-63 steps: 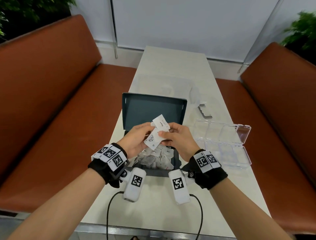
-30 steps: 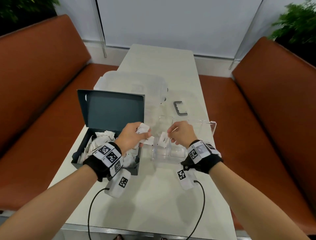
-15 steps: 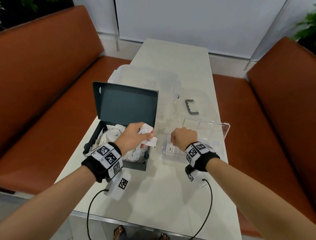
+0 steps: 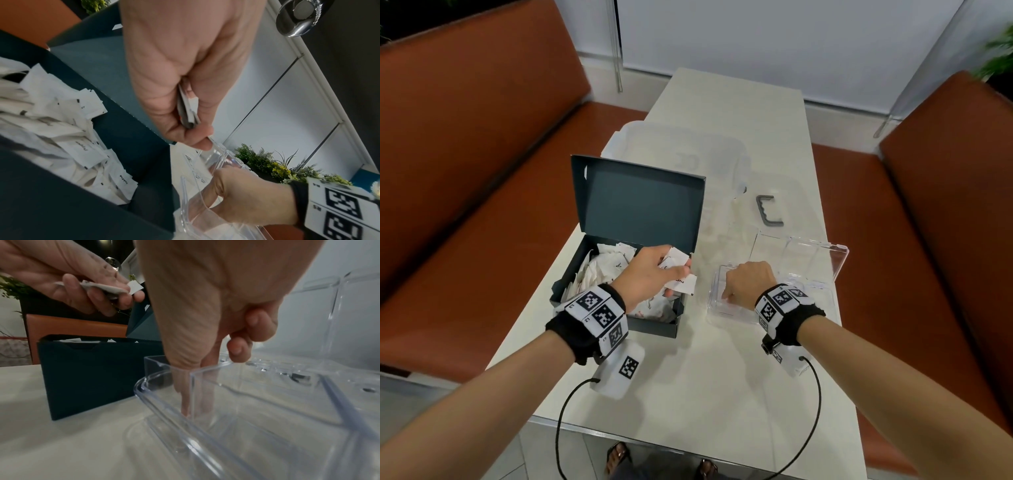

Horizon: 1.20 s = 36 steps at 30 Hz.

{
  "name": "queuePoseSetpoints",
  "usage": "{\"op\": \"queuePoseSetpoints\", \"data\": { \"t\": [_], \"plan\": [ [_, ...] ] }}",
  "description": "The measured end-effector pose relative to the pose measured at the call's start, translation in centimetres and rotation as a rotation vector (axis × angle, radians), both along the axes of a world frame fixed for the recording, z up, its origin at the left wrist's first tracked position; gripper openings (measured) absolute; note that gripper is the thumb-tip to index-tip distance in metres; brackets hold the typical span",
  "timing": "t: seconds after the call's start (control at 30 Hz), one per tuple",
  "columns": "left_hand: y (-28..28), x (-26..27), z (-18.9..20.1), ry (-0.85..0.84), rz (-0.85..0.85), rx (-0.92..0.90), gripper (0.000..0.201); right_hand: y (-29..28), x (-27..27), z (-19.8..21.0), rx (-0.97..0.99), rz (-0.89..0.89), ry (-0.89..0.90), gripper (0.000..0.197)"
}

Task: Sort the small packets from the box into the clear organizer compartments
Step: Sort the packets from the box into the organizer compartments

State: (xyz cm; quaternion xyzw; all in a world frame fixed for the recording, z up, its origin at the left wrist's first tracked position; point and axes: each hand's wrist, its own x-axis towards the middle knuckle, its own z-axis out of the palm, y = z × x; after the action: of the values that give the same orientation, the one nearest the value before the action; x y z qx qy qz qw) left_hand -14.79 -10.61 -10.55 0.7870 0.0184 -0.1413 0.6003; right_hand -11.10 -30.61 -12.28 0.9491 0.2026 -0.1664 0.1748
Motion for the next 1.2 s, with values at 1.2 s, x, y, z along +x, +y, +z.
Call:
{"op": "queuePoseSetpoints", "data": {
  "t": [1.2],
  "plan": [
    [-2.0,-0.8,2.1,0.132,0.141,-0.398,0.01,0.1,-4.0,7.0,1.855,-0.903,0.29,0.009]
  ]
}}
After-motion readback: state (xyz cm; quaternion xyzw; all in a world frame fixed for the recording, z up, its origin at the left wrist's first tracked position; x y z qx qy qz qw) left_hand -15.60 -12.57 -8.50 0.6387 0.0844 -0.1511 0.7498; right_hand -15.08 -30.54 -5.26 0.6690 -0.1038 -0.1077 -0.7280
